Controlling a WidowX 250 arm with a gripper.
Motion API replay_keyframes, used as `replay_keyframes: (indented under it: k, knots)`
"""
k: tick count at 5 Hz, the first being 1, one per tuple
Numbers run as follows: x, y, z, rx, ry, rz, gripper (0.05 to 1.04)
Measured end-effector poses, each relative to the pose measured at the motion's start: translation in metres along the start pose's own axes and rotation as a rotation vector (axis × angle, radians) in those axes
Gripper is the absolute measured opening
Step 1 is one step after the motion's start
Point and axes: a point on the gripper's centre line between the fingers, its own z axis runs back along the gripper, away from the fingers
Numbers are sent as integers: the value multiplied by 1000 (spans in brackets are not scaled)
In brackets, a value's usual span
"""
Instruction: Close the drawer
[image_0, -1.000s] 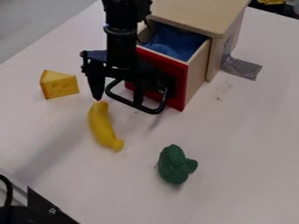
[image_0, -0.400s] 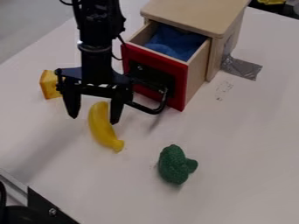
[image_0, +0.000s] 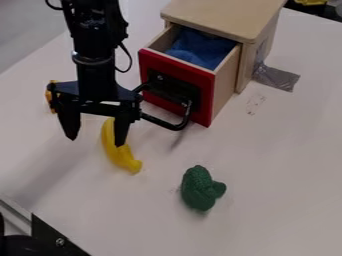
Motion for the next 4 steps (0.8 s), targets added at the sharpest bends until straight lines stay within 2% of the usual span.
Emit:
replay_keyframes:
  k: [2,4]
  knots:
    - [7,15,-11,17,-10,57,999]
    - [9,21,-15,-13,-7,130,999]
